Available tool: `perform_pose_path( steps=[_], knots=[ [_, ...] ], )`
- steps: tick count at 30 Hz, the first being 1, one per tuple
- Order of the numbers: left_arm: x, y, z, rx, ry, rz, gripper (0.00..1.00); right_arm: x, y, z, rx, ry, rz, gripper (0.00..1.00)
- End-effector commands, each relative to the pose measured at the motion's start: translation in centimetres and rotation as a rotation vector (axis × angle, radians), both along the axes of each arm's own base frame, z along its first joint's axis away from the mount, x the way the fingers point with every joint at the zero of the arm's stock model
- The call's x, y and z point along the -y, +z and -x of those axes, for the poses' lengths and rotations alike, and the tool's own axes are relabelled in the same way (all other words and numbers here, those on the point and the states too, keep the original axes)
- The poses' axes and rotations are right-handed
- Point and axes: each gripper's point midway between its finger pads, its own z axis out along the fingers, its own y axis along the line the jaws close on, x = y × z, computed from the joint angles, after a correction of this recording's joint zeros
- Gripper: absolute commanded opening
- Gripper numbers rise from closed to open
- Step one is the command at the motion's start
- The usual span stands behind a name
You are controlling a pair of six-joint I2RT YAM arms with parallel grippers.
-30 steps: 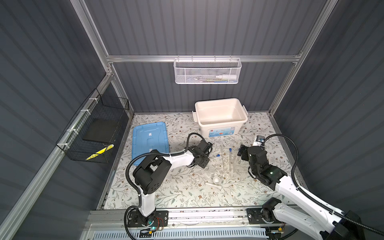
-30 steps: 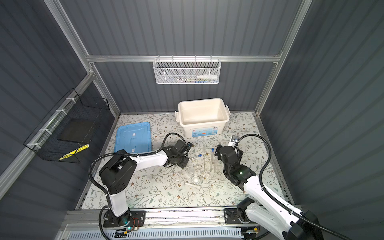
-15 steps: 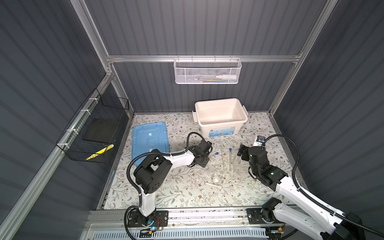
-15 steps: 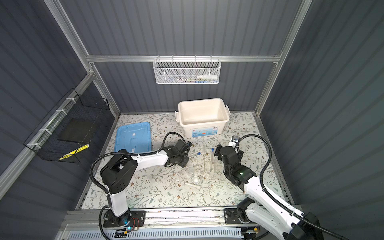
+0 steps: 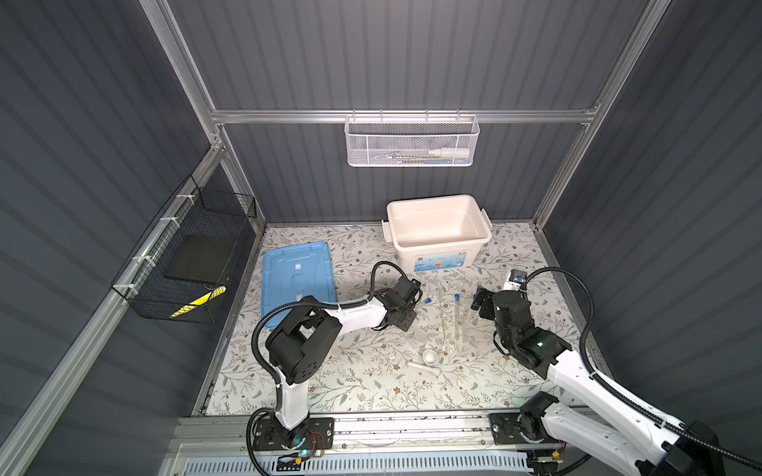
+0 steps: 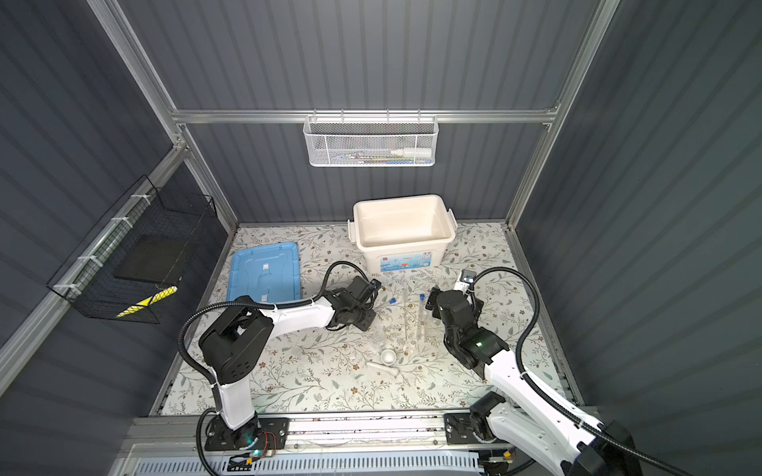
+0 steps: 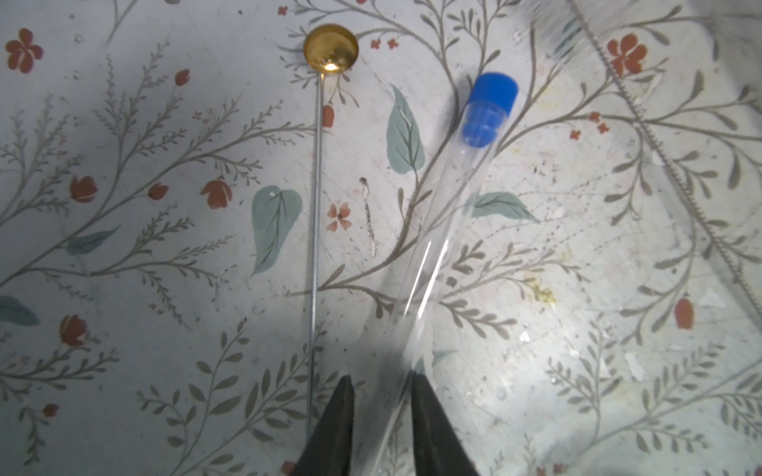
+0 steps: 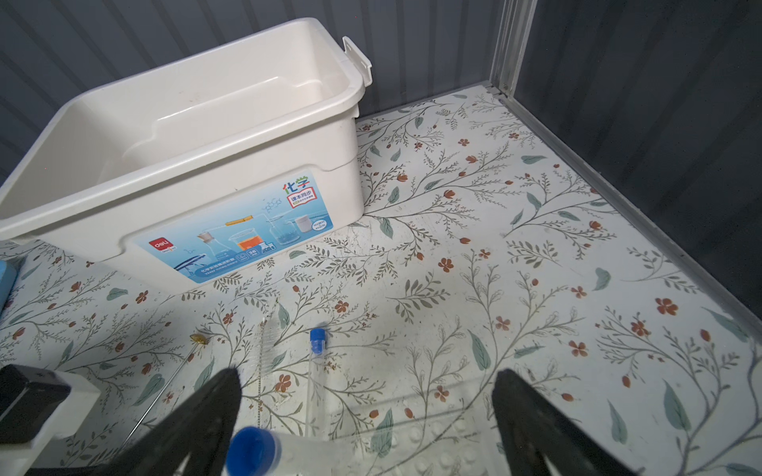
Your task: Organize the chemistry lab equipment
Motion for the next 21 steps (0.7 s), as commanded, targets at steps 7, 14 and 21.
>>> perform_pose_path(
  steps=[7,14,21],
  knots=[
    [0.74,-0.64,0.18,-0.036,-0.004,0.009,0.3,0.35,-0.85,0.29,-0.014,-0.015,-0.006,0.97],
    [0.63,-1.13,0.42,-0.049,-0.01,-0.001,0.33,0.42,-0.49,0.4,-0.006,-0.014,-0.011,0.97],
    [0.37,-1.36,0.57,-0.051,-0.008,-0.009,0.28,0.24,-0.42,0.3,-0.006,-0.005,-0.017,0.98]
  ],
)
